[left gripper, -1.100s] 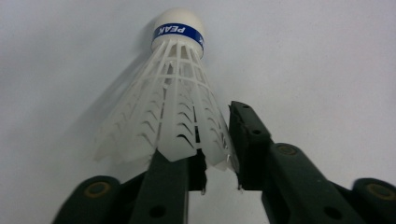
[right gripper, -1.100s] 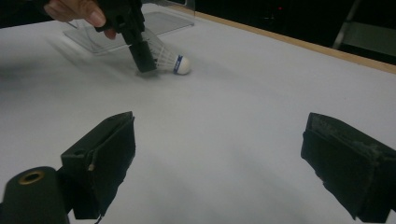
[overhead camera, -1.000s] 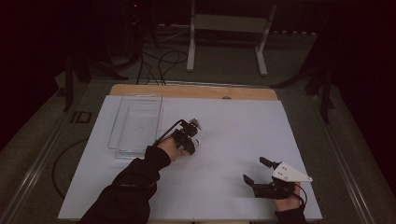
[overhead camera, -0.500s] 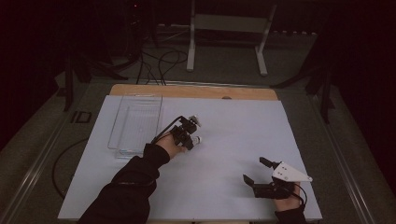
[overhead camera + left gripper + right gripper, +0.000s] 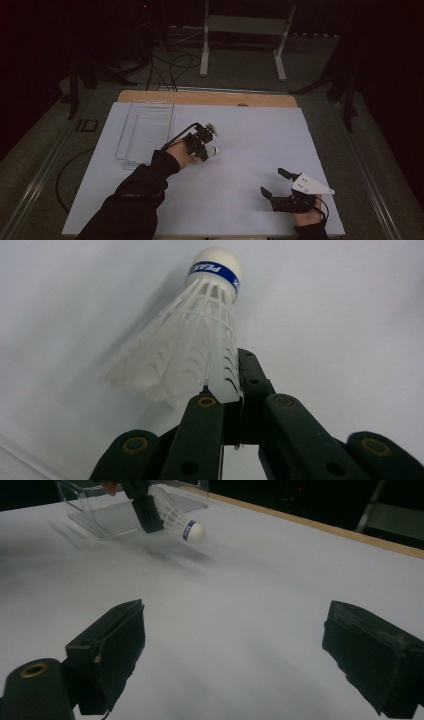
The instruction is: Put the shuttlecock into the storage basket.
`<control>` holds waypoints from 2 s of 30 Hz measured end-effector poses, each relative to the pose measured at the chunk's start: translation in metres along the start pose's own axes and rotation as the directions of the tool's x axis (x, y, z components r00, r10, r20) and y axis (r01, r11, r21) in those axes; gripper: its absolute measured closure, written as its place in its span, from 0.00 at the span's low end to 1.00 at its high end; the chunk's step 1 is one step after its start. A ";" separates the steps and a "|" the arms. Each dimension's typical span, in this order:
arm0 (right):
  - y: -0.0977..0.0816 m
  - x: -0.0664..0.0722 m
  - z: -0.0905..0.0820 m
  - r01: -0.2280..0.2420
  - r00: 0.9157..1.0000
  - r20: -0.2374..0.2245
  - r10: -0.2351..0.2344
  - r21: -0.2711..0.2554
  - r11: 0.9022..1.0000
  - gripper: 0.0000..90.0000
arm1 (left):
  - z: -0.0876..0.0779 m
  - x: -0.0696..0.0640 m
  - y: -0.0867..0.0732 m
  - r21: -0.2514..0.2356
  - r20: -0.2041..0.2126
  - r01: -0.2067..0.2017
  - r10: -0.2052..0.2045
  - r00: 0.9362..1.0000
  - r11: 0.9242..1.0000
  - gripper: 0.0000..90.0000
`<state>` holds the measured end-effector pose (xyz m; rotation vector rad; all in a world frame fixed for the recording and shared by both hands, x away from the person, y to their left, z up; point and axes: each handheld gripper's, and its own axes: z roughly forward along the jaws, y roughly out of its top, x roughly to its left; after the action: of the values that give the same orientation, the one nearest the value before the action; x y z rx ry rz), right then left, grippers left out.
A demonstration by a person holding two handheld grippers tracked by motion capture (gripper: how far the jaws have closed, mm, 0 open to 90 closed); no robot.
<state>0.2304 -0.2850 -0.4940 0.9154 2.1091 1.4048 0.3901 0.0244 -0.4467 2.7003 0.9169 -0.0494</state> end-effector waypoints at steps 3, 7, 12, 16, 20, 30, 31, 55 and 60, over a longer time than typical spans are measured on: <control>0.000 0.000 0.000 0.000 1.000 0.002 0.000 -0.001 1.000 0.11 | -0.006 -0.004 0.001 0.006 0.000 -0.028 0.028 1.000 1.000 1.00; 0.000 0.000 -0.001 -0.005 1.000 0.001 0.005 -0.005 1.000 0.11 | -0.013 -0.008 0.000 0.005 0.005 -0.069 0.068 0.998 0.998 1.00; 0.000 0.000 0.000 -0.011 1.000 0.001 0.011 -0.003 1.000 0.11 | -0.019 -0.012 -0.003 0.005 0.026 -0.121 0.121 0.992 0.993 1.00; 0.000 0.000 0.001 -0.009 1.000 -0.002 0.009 -0.003 1.000 0.11 | -0.023 -0.013 -0.005 0.007 0.040 -0.134 0.133 0.990 0.991 1.00; 0.000 0.000 0.001 -0.008 1.000 -0.003 0.008 -0.002 1.000 0.11 | -0.027 -0.012 -0.007 0.005 0.038 -0.152 0.152 0.988 0.988 1.00; 0.000 0.000 0.001 -0.011 1.000 -0.006 0.011 -0.001 1.000 0.11 | -0.035 -0.010 -0.013 0.005 0.065 -0.200 0.199 0.978 0.980 1.00; 0.000 0.000 0.001 -0.008 1.000 -0.006 0.008 0.001 1.000 0.11 | -0.035 -0.010 -0.014 0.009 0.063 -0.207 0.206 0.977 0.978 1.00; 0.000 0.001 0.001 0.012 1.000 0.011 -0.012 0.007 1.000 0.11 | -0.070 -0.003 -0.034 0.010 0.080 -0.242 0.240 0.967 0.970 1.00; 0.000 0.001 0.001 0.005 1.000 0.010 -0.005 0.004 1.000 0.11 | -0.083 -0.002 -0.036 -0.011 0.069 -0.249 0.249 0.966 0.969 1.00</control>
<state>0.2303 -0.2839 -0.4939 0.9170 2.1064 1.3910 0.3617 0.0739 -0.3765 2.7698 0.5518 -0.0900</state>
